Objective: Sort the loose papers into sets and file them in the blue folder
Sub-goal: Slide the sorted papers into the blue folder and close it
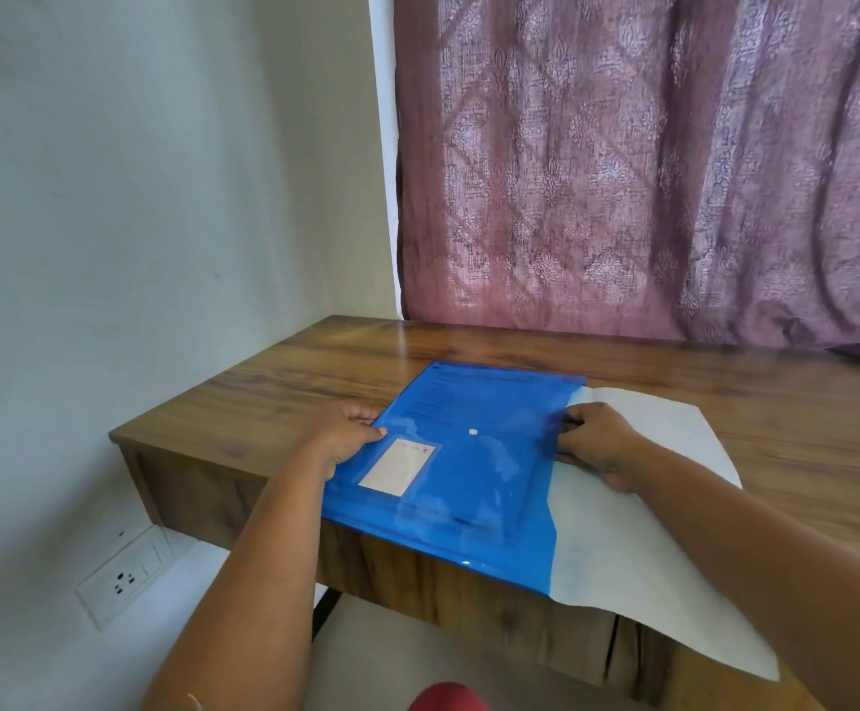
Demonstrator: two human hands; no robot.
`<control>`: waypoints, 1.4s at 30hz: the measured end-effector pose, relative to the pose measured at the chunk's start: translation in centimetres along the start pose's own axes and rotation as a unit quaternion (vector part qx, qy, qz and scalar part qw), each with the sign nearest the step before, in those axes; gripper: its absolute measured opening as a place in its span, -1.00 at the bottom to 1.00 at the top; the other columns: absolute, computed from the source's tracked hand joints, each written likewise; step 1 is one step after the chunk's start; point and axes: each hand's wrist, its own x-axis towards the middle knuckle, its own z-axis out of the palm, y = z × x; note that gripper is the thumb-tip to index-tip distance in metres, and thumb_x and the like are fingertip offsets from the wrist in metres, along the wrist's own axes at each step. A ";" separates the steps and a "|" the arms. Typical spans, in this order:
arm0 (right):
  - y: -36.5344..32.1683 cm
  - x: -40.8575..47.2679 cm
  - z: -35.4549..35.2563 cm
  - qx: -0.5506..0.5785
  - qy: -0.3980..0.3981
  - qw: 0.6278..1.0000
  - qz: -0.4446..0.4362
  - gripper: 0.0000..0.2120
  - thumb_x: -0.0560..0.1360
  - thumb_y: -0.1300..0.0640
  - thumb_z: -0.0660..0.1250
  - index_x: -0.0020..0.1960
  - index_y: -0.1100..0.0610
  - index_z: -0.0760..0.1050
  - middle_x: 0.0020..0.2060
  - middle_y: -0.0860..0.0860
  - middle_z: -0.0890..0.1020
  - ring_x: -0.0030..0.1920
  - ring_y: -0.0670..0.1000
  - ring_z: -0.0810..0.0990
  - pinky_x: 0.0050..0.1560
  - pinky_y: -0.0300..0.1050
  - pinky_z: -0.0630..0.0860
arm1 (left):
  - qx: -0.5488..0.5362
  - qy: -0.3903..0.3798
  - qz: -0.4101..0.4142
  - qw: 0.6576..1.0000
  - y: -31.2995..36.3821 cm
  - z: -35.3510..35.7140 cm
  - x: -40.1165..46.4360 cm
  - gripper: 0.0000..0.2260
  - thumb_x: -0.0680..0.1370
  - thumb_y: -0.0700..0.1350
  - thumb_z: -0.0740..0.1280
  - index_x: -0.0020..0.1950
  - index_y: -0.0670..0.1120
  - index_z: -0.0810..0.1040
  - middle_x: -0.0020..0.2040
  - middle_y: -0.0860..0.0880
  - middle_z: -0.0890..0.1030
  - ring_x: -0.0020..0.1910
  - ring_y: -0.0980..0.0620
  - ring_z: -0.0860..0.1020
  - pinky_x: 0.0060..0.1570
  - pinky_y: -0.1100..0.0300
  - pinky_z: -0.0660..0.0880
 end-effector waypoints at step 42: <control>3.4 0.0 -10.5 -0.675 0.015 0.735 -0.062 -0.43 0.61 0.14 0.03 0.54 -0.25 0.01 0.39 0.05 0.24 0.35 0.16 0.24 0.30 0.14 0.33 | 0.344 -0.222 0.349 0.843 6.4 13.1 -6.6 -0.69 0.58 -0.11 0.33 0.32 0.10 0.52 -0.03 0.12 0.57 0.06 0.10 0.48 0.13 0.12 0.45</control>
